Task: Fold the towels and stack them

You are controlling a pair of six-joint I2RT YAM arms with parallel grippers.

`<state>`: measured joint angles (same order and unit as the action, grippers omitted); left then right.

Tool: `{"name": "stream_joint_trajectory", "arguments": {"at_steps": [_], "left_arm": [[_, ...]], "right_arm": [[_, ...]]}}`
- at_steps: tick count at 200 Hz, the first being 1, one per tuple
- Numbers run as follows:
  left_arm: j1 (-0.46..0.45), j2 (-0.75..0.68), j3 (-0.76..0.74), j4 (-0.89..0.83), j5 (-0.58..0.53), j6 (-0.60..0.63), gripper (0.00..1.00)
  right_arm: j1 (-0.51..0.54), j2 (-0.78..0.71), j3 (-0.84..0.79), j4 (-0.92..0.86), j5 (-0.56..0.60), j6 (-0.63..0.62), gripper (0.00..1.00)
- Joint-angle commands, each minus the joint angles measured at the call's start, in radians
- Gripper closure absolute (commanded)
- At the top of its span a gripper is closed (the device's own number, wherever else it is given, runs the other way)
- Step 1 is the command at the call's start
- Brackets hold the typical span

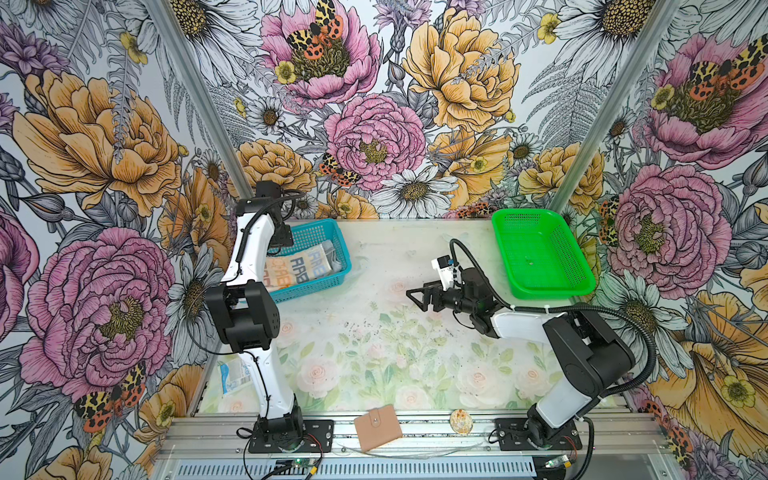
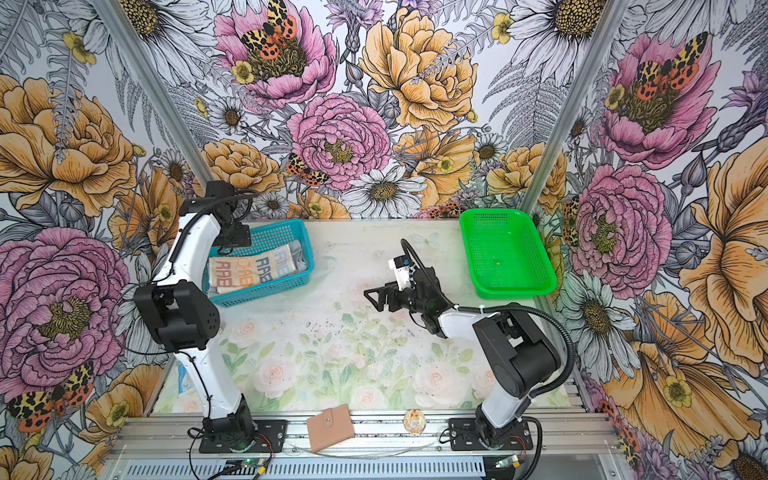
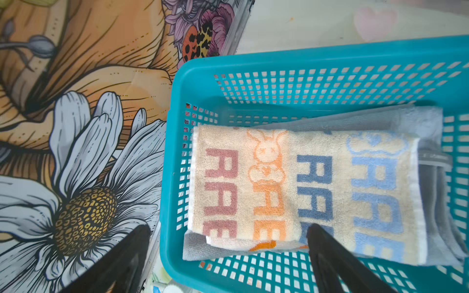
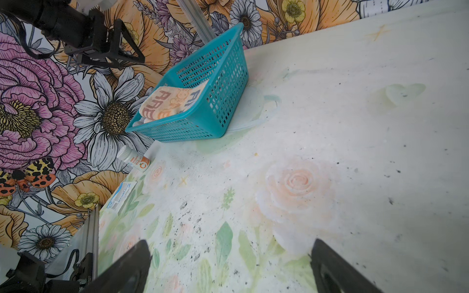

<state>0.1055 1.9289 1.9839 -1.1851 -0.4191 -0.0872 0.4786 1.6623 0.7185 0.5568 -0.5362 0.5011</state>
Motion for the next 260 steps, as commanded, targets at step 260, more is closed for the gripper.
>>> {"name": "stream_joint_trajectory", "arguments": {"at_steps": [260], "left_arm": [[-0.171,-0.992,-1.818,1.752,0.014,-0.058,0.01]], "right_arm": [[-0.073,-0.665,-0.193,-0.556,0.645,-0.262,0.01]]}}
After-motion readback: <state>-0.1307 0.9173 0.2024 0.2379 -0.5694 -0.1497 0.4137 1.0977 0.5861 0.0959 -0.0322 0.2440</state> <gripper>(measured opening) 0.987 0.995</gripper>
